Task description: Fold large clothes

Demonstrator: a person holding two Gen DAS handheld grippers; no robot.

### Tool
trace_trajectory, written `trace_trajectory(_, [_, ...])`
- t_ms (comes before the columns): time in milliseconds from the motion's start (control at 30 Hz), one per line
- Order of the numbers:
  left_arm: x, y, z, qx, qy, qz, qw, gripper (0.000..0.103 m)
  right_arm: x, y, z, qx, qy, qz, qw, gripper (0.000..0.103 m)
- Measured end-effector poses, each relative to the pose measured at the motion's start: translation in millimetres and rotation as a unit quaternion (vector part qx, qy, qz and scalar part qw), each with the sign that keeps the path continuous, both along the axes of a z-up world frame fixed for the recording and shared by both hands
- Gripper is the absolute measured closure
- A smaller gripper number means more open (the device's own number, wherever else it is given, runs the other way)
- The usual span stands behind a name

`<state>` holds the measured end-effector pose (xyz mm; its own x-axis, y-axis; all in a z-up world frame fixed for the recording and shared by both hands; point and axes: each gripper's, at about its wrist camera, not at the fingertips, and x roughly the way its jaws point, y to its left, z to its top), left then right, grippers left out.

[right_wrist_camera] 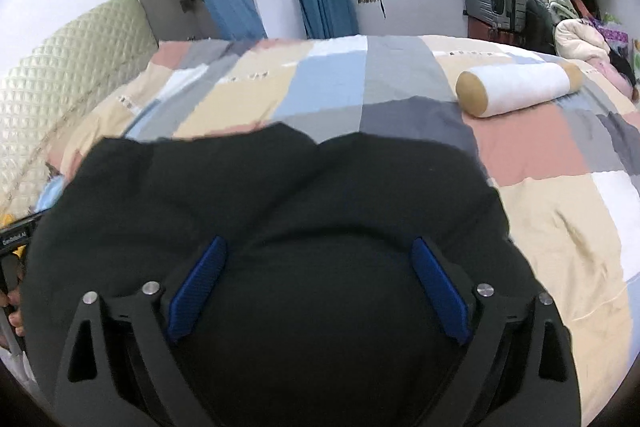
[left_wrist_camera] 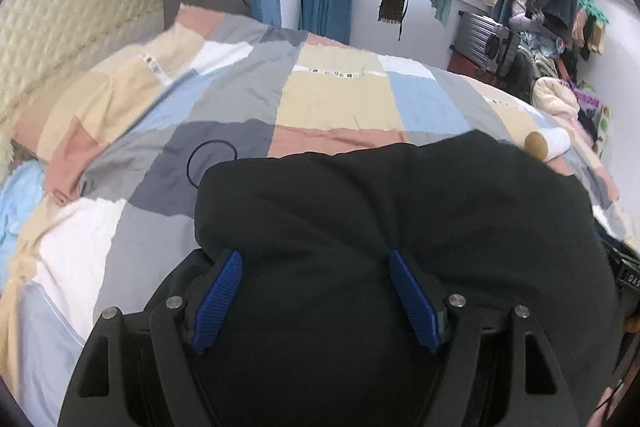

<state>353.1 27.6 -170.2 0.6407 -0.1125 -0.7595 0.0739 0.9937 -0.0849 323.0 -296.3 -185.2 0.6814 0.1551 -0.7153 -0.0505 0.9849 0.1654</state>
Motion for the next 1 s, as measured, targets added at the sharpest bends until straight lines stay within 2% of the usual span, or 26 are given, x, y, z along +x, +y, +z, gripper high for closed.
trace_trajectory(167, [-5, -1, 1, 0.003, -0.009, 0.004, 0.9999, 0.027, -2, 2, -2, -0.01, -0.004, -0.006, 1.0, 0.006])
trace_trajectory(300, [-19, 6, 22, 0.003, -0.019, 0.018, 0.9996, 0.027, -16, 0, 15, -0.012, -0.018, -0.015, 1.0, 0.006])
trace_trajectory(467, [-62, 8, 91, 0.004, -0.071, 0.025, 0.9971, 0.027, -48, -1, 68, -0.006, -0.069, -0.019, 0.997, 0.006])
trace_trajectory(667, [-129, 5, 187, 0.004, -0.141, 0.029, 0.9896, 0.027, -108, 8, 154, 0.003, -0.147, -0.013, 0.989, 0.002])
trace_trajectory(733, [-155, 4, 217, -0.005, -0.164, 0.026, 0.986, 0.021, -132, 16, 182, -0.003, -0.173, -0.007, 0.985, 0.001])
trace_trajectory(833, [-188, 3, 251, -0.011, -0.191, 0.021, 0.9814, 0.018, -160, 25, 213, -0.007, -0.201, -0.002, 0.98, 0.0])
trace_trajectory(1000, [-237, 2, 282, -0.011, -0.208, 0.02, 0.9779, 0.014, -202, 38, 248, 0.0, -0.228, 0.01, 0.974, 0.0])
